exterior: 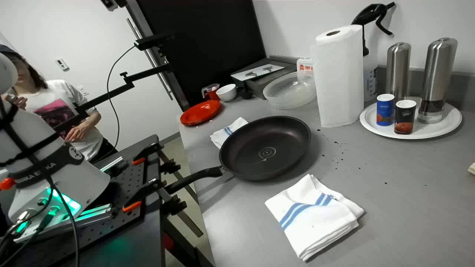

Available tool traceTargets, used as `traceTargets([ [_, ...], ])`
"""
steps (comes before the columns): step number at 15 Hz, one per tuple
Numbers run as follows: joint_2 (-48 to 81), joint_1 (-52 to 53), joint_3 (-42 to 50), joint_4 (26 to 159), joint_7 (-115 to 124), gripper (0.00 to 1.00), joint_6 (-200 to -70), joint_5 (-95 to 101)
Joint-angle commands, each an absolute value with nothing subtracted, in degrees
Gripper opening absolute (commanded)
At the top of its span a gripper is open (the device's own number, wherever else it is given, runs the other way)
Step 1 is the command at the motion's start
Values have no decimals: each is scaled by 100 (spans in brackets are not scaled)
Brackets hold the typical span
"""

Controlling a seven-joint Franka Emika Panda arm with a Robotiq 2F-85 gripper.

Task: Use the right white towel to wipe the pan

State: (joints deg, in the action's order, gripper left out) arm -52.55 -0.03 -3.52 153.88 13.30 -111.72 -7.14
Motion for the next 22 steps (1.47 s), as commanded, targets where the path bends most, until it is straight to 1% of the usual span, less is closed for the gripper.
traceTargets([
  [1, -5252, -50, -386, 15371, 1298, 100, -11150, -745],
  [9, -5230, -78, -403, 15371, 1332, 100, -11177, -726],
  [12, -4935, -280, -415, 15446, 1506, 100, -11485, -689],
  [14, -4653, -530, -432, 15553, 1737, 100, -11857, -634],
  [15, -4489, -749, -526, 15664, 1986, 100, -12272, -523],
  [22, -2597, -1709, -638, 15599, 3112, 100, -13977, 114],
])
